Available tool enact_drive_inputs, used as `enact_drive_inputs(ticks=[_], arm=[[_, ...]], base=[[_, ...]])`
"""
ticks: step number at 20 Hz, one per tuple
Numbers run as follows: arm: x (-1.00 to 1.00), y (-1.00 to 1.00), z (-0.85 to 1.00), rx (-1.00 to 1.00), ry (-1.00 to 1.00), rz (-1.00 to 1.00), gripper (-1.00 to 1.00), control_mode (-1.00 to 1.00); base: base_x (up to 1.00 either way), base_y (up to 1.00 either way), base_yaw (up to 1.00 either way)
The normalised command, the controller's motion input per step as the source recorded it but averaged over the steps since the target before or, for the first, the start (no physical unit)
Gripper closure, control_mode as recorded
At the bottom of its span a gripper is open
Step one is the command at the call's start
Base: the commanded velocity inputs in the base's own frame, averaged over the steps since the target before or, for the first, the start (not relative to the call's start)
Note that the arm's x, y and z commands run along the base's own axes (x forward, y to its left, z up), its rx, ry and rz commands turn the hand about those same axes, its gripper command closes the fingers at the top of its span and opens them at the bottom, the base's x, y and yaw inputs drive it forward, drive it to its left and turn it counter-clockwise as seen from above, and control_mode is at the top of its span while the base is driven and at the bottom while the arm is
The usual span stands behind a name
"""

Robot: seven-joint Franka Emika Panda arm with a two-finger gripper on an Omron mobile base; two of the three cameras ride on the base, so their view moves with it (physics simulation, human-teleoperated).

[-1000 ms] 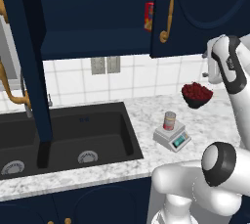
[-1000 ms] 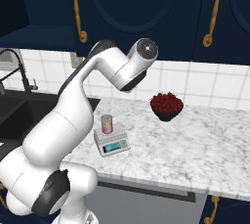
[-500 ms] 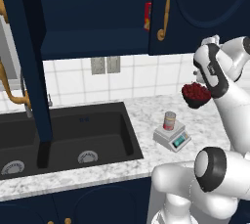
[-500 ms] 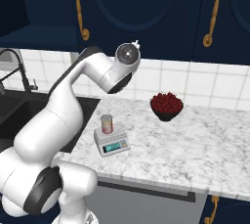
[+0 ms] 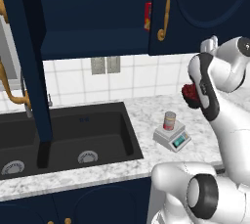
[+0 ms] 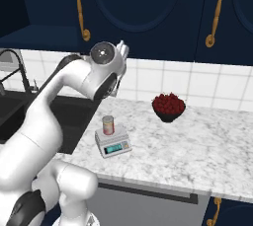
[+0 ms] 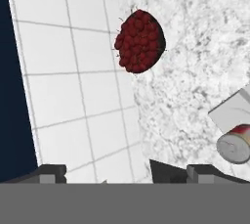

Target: Pick the canned food and place it on the digital scale for weighing, and close the cabinet.

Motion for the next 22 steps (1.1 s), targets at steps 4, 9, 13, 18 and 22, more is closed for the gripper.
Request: enact_drive_inputs(ticks=[4, 9, 13, 18, 22], arm=[[-0.61, 0.82, -0.11, -0.43, 0.01, 0.00, -1.00, -1.00], [-0.03, 0.38, -0.44, -0.41, 0.10, 0.00, -1.00, -1.00], [-0.25, 0.26, -0.12, -0.35, -0.04, -0.01, -1.00, -1.00], [-0.12, 0.75, -0.02, -0.48, -0.05, -0.13, -1.00, -1.00], [-0.13, 0.75, 0.00, -0.47, -0.07, -0.17, -1.00, -1.00]], base=[[0.00, 0.00, 0.00], [0.00, 0.00, 0.00], [0.00, 0.00, 0.00], [0.00, 0.00, 0.00], [0.00, 0.00, 0.00]])
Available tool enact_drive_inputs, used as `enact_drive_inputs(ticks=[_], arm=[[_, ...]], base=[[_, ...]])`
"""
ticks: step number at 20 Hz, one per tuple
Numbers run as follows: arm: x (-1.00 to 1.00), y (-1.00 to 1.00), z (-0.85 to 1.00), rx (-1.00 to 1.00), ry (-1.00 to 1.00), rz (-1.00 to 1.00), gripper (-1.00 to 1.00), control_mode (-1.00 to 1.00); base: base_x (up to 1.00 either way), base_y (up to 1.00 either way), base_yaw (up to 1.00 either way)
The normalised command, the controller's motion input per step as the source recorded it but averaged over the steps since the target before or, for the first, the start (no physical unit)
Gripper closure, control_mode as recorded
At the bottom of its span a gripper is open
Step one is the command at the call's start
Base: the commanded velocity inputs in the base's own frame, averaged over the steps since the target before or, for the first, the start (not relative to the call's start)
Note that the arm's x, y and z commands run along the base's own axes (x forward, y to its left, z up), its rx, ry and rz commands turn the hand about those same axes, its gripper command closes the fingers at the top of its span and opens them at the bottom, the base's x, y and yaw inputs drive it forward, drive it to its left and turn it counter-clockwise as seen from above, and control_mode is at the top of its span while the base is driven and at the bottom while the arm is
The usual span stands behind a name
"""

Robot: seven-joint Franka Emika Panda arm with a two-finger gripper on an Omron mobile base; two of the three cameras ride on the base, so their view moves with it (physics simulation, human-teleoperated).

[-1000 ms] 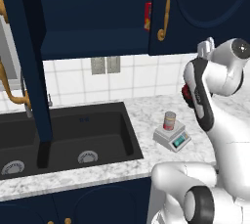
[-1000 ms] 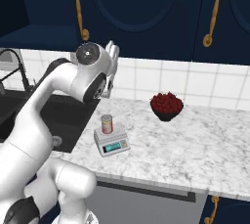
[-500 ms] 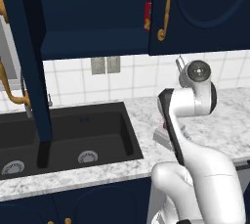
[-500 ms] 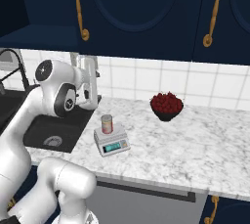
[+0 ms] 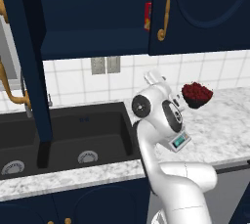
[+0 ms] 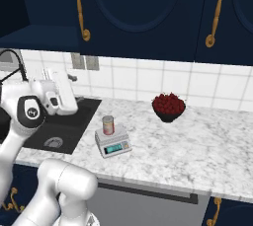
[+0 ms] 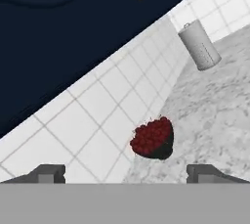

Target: Pick the canned food and place it on the digital scale for weighing, and close the cabinet.

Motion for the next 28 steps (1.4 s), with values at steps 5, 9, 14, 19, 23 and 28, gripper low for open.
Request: enact_drive_inputs(ticks=[5, 9, 14, 19, 23, 28], arm=[[-0.37, 0.54, 0.05, -0.42, -0.16, -0.20, -1.00, -1.00], [-0.58, 0.51, 0.19, -0.41, -0.15, -0.10, -1.00, -1.00], [-0.46, 0.56, 0.27, -0.35, 0.05, -0.11, -1.00, -1.00], [-0.30, 0.68, 0.16, -0.33, 0.13, -0.14, -1.00, -1.00], [-0.16, 0.82, 0.30, -0.36, 0.12, -0.16, -1.00, -1.00], [-0.01, 0.94, 0.18, -0.40, 0.12, -0.16, -1.00, -1.00]], base=[[0.00, 0.00, 0.00], [0.00, 0.00, 0.00], [0.00, 0.00, 0.00], [0.00, 0.00, 0.00], [0.00, 0.00, 0.00], [0.00, 0.00, 0.00]])
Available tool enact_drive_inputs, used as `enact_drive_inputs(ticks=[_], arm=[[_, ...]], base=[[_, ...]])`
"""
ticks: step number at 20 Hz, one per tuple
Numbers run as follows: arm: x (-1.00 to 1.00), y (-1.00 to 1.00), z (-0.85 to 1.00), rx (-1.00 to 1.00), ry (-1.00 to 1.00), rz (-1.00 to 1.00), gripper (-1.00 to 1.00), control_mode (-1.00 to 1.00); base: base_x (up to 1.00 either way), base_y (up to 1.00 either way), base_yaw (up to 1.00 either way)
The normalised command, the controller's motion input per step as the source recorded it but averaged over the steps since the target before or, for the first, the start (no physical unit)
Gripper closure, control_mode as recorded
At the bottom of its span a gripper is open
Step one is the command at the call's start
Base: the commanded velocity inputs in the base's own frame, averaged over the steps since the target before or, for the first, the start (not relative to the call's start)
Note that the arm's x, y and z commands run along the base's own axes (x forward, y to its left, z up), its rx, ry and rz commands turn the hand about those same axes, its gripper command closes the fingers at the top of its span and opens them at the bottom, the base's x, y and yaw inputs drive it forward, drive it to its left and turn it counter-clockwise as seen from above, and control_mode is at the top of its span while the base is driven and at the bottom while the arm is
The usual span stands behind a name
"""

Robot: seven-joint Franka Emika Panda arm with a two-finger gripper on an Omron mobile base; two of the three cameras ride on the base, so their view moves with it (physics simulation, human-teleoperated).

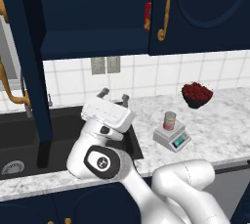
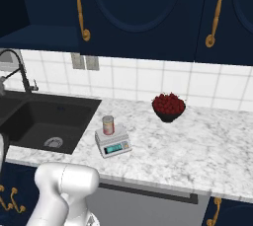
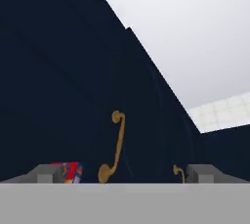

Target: Pick the canned food and place it on the digital scale for weighing, and close the cabinet.

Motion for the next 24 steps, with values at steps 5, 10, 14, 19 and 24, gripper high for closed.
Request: enact_drive_inputs(ticks=[5, 10, 14, 19, 24], arm=[[0.00, 0.83, -0.01, -0.34, 0.21, -0.23, -1.00, -1.00], [0.03, 0.50, -0.02, -0.19, 0.31, -0.16, -1.00, -1.00], [0.08, 0.39, -0.01, -0.16, 0.32, -0.13, -1.00, -1.00], [0.04, 0.04, -0.16, -0.02, 0.16, -0.02, -1.00, -1.00], [0.14, 0.06, -0.19, -0.03, 0.13, 0.00, -1.00, -1.00]], base=[[0.00, 0.00, 0.00], [0.00, 0.00, 0.00], [0.00, 0.00, 0.00], [0.00, 0.00, 0.00], [0.00, 0.00, 0.00]])
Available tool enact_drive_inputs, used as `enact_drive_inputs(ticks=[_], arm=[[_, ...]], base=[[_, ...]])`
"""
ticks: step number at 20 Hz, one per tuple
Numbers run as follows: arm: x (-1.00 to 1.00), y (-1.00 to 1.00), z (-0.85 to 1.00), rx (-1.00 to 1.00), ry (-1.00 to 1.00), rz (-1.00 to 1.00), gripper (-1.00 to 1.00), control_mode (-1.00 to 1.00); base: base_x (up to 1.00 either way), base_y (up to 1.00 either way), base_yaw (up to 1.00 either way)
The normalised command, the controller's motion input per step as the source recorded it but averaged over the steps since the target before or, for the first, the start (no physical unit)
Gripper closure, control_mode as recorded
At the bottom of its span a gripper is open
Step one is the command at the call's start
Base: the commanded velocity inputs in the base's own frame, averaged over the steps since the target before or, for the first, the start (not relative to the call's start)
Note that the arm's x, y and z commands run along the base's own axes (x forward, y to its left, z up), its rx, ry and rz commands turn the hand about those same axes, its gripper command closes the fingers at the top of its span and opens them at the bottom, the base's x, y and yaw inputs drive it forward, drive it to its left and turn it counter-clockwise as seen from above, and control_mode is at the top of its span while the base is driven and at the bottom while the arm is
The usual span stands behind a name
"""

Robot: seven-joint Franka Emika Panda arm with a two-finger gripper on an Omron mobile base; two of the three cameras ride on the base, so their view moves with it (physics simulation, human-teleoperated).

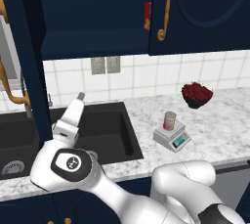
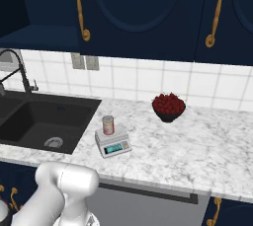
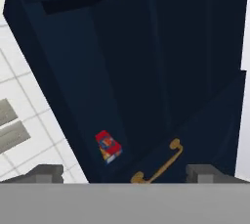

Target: Pick the canned food and place it on the digital scale for weighing, and close the cabinet.

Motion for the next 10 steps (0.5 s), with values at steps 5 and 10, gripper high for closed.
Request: enact_drive_inputs(ticks=[5, 10], arm=[[0.23, 0.28, -0.33, -0.15, 0.15, 0.00, -1.00, -1.00], [0.19, 0.38, -0.36, -0.22, 0.19, 0.00, -1.00, -1.00]], base=[[0.00, 0.00, 0.00], [0.00, 0.00, 0.00]])
